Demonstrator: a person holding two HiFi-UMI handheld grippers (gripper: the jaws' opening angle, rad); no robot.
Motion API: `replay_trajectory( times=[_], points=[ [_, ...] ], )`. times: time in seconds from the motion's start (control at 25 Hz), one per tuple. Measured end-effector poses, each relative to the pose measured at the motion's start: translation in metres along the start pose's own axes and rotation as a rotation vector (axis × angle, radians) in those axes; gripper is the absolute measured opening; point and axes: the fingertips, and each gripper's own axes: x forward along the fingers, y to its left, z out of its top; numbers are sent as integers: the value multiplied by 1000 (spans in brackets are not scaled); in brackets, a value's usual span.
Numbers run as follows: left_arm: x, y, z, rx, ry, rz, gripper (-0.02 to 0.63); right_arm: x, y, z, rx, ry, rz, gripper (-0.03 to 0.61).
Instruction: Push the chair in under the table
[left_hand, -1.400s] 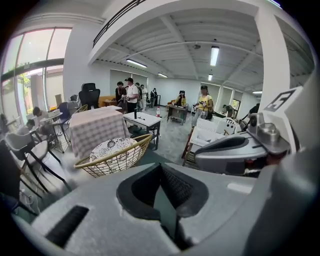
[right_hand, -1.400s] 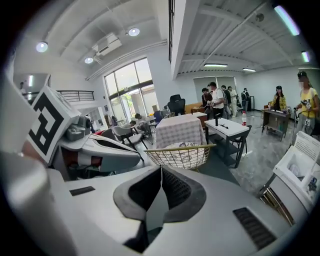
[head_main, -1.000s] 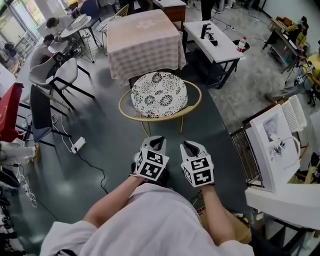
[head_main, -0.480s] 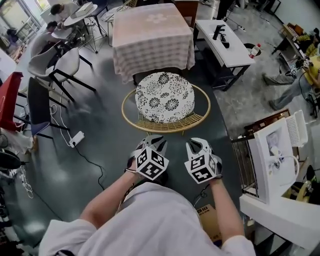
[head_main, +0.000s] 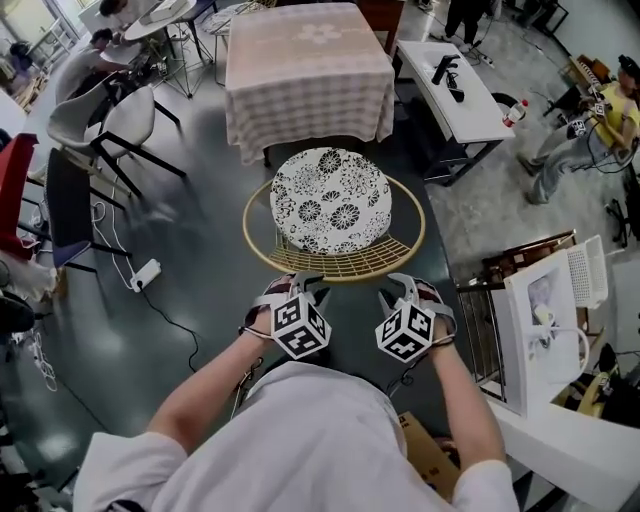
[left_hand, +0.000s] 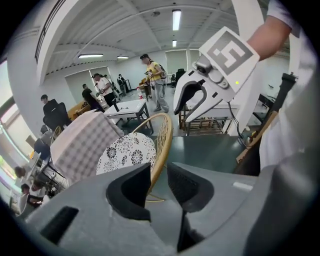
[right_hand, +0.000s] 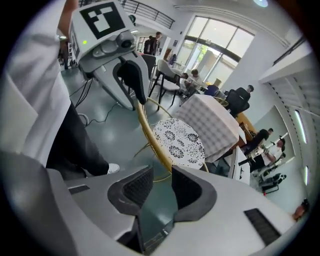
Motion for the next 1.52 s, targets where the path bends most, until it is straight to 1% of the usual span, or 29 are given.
replay_trajectory(
  times=[0.2, 0.32, 0.4, 0.64, 0.76, 0.84, 1.04, 1.12, 1.2, 1.32, 1.4, 1.52],
  points=[
    [4, 7, -15, 70, 44, -14, 97, 14, -9, -5, -150, 39, 18, 92],
    [10, 11, -21, 123, 63, 6, 97, 24, -13, -8, -222, 32, 28, 97],
    [13, 13, -23, 152, 74, 13, 97, 29, -15, -8, -255, 21, 51, 99],
    [23, 12, -28, 191, 141, 11, 103, 42, -10, -12, -416, 5, 117, 107],
    [30, 15, -30, 197, 184, 33, 103, 49, -11, -13, -470, -13, 118, 107],
    [32, 17, -31, 216, 217, 36, 103, 51, -14, -13, -508, -26, 116, 107],
    [39, 17, -34, 319, 288, 27, 101, 54, -11, -14, -621, -52, 128, 71],
    [42, 17, -35, 369, 318, 27, 83, 55, -11, -12, -651, -59, 139, 64],
    [45, 17, -35, 392, 338, 22, 75, 54, -11, -13, -668, -50, 165, 60],
    [45, 16, -34, 404, 355, 22, 72, 52, -11, -14, -675, -34, 196, 56],
    [45, 16, -35, 410, 364, 30, 69, 52, -10, -13, -664, -47, 205, 56],
    [45, 20, -37, 374, 380, 50, 69, 53, -10, -9, -651, -64, 210, 55]
  ],
)
